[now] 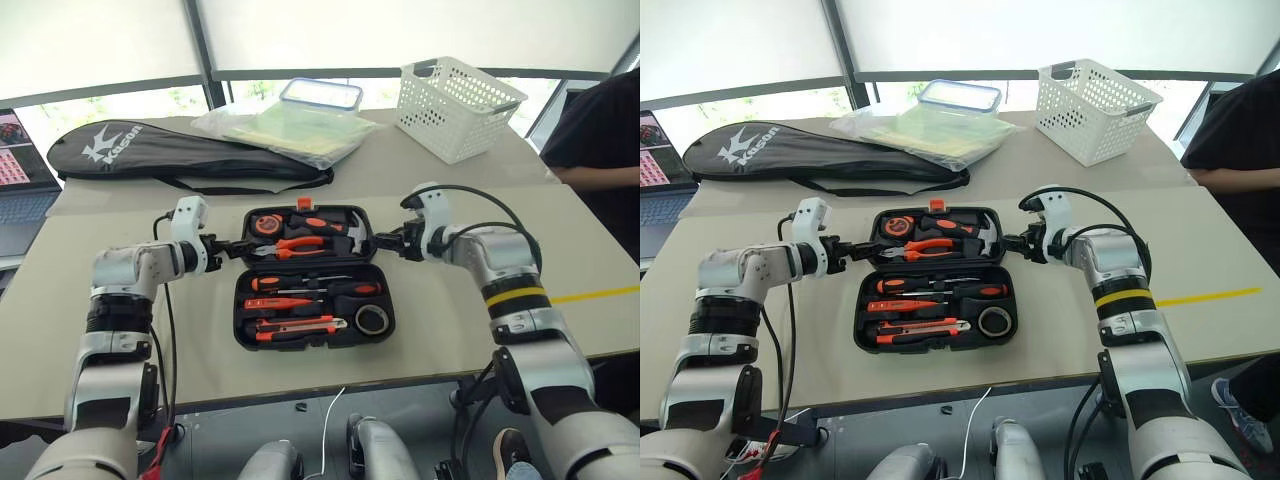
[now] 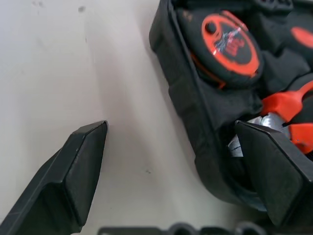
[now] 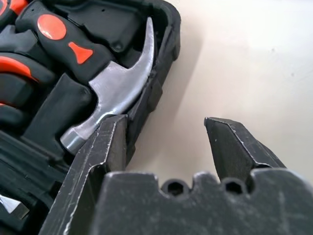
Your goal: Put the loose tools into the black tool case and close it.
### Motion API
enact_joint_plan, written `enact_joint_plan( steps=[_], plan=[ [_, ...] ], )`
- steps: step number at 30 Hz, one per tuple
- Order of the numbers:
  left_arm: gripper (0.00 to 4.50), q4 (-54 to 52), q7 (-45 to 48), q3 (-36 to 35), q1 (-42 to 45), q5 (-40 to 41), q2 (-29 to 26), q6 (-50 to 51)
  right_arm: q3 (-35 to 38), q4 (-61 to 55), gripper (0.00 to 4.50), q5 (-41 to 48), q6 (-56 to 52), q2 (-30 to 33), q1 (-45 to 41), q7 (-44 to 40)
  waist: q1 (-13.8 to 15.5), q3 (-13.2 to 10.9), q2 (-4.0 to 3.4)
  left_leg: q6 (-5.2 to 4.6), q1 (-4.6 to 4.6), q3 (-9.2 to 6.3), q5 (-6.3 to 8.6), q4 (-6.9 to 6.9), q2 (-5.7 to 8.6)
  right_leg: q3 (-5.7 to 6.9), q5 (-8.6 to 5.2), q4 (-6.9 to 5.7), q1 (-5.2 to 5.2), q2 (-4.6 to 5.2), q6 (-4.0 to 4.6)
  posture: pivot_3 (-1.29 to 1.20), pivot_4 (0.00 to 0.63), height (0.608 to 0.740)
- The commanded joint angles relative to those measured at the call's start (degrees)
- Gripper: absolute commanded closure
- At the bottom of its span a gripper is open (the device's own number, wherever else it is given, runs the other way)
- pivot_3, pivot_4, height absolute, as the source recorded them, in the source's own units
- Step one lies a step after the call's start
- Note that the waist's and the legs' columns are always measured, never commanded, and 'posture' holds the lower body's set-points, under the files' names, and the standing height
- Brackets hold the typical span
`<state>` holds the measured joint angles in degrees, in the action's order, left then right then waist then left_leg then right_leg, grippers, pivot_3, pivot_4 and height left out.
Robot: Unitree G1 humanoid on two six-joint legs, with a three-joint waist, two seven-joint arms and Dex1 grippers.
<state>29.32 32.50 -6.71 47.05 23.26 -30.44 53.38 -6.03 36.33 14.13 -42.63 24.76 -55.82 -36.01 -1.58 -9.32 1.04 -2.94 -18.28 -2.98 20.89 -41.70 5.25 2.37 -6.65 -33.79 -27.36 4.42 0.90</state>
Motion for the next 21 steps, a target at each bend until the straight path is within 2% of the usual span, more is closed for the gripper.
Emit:
enact_joint_plan(
  steps=[1, 3, 4, 6, 7, 9, 10, 16, 21],
  plan=[
    [1.55, -0.2, 0.9, -0.3, 1.1, -0.5, 0.3, -1.4, 0.1, 1.9, 2.61, -2.1, 2.5, -0.4, -1.0, -0.7, 0.0, 0.0, 0.0, 0.02, 0.03, 0.0, -0.01, -0.04, 0.0, -0.02, 0.01, -0.06, 0.04, 0.01, 0.01, 0.0, 0.15, 0.74],
    [2.38, -0.4, 1.4, -0.5, 1.0, -0.4, 0.6, -1.3, 0.4, 2.6, 3.39, -2.3, 3.2, -0.9, -1.3, -1.1, 0.0, 0.0, 0.0, 0.07, 0.07, -0.02, -0.04, -0.06, 0.0, -0.14, 0.01, -0.18, 0.07, 0.05, 0.01, 0.0, 0.15, 0.74],
    [2.58, -0.5, 1.5, -0.5, 1.0, -0.6, 0.7, -1.3, 0.4, 2.9, 3.57, -2.5, 3.5, -1.0, -1.4, -1.2, 0.0, 0.0, -0.01, 0.1, 0.09, -0.07, -0.05, -0.08, -0.01, -0.19, 0.01, -0.19, 0.1, 0.06, 0.02, 0.0, 0.15, 0.74],
    [3.39, -0.5, 1.3, -0.6, 0.9, -0.7, 0.9, -1.3, 0.5, 3.6, 4.3, -2.7, 3.8, -1.3, -1.7, -1.4, 0.1, 0.0, -0.01, 0.12, 0.09, -0.12, -0.07, -0.08, -0.01, -0.22, 0.02, -0.22, 0.1, 0.05, 0.03, 0.0, 0.15, 0.74],
    [3.65, -0.4, 1.2, -0.8, 1.0, -0.7, 1.0, -1.3, 0.5, 4.0, 4.47, -2.9, 3.9, -1.5, -1.8, -1.5, 0.2, 0.0, -0.02, 0.12, 0.1, -0.13, -0.07, -0.08, -0.01, -0.23, 0.02, -0.24, 0.11, 0.06, 0.03, 0.0, 0.15, 0.74],
    [4.3, -0.2, 1.1, -0.9, 1.1, -0.9, 1.1, -1.6, 0.6, 4.8, 4.5, -3.3, 4.2, -1.8, -2.0, -1.7, 0.5, 0.0, -0.01, 0.12, 0.09, -0.13, -0.07, -0.08, -0.01, -0.24, 0.02, -0.24, 0.11, 0.08, 0.03, 0.0, 0.15, 0.74],
    [4.41, -0.2, 1.1, -1.0, 1.1, -0.9, 1.2, -1.7, 0.5, 5.0, 4.5, -3.5, 4.4, -1.8, -2.0, -1.8, 0.5, 0.0, -0.02, 0.11, 0.09, -0.15, -0.07, -0.09, -0.01, -0.23, 0.02, -0.23, 0.13, 0.08, 0.03, 0.0, 0.15, 0.74],
    [4.41, -1.2, 1.5, -1.6, 0.7, -1.0, 1.2, -2.9, 1.8, 3.8, 4.5, -3.3, 5.5, -1.8, -1.5, -1.4, 0.5, 0.0, -0.02, 0.11, 0.1, -0.17, -0.07, -0.09, -0.02, -0.24, 0.03, -0.25, 0.13, 0.08, 0.04, 0.0, 0.15, 0.74],
    [4.41, -10.2, 2.6, -0.6, -4.6, -5.7, 0.5, -23.6, 7.4, -4.9, 4.5, -2.5, 15.5, -2.3, 1.0, 4.7, 0.4, 0.0, -0.03, 0.12, -0.02, -0.16, -0.07, -0.07, -0.03, -0.24, 0.03, -0.23, -0.03, 0.07, 0.05, 0.0, 0.15, 0.74]
  ],
)
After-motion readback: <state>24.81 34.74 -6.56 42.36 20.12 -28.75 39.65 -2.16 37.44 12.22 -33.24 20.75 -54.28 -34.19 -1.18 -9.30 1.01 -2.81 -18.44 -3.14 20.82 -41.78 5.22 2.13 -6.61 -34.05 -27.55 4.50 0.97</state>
